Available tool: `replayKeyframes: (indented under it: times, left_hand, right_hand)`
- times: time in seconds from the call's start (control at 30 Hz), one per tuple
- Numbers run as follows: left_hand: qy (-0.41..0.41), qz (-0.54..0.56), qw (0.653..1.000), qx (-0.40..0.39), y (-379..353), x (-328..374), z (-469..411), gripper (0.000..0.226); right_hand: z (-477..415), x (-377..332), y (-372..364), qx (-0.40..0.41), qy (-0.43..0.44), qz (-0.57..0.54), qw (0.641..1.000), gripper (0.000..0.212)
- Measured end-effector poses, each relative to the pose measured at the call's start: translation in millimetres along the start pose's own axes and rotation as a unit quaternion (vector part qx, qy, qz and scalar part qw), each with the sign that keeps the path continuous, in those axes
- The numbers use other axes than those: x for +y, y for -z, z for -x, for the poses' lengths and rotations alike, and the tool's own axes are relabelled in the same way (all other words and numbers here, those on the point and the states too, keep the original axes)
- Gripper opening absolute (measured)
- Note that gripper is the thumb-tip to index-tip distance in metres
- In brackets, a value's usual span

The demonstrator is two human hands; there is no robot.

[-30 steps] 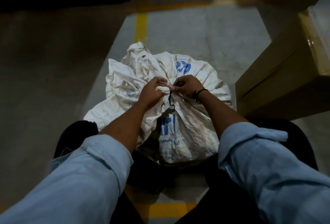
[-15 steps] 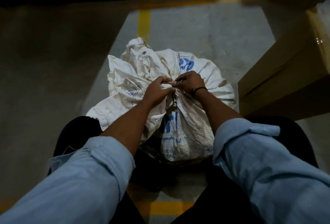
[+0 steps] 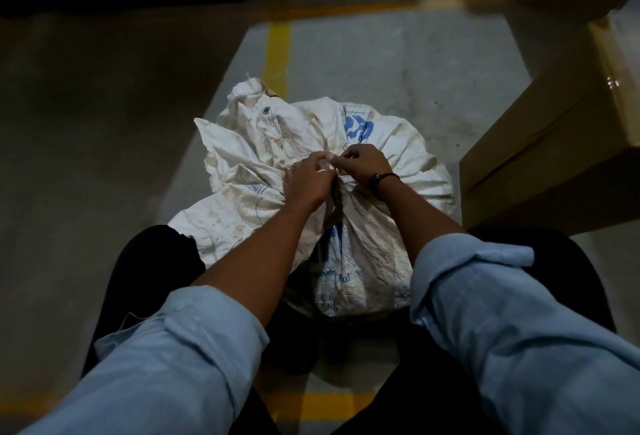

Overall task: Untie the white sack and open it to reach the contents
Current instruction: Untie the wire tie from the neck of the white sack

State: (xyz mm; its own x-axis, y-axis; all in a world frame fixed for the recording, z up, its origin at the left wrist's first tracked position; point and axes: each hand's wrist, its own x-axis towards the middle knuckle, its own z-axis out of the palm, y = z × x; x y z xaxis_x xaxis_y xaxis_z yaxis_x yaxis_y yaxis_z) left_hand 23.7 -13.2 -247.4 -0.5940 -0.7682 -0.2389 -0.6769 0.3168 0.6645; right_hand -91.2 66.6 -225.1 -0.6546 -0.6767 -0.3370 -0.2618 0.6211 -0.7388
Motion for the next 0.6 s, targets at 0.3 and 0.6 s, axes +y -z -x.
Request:
replayKeyframes:
  times: [0.3, 0.6]
  left_hand:
    - [-0.049, 0.107, 0.991, 0.056, -6.7, -21.9, 25.7, 0.056]
    - [-0.074, 0.145, 0.983, 0.088, -13.7, -33.8, 32.4, 0.064]
  right_hand:
    - [12.1, -3.5, 3.1, 0.103, -0.087, -0.152, 0.979, 0.01]
    - [22.6, -7.3, -6.5, 0.028, 0.01, 0.089, 0.996, 0.012]
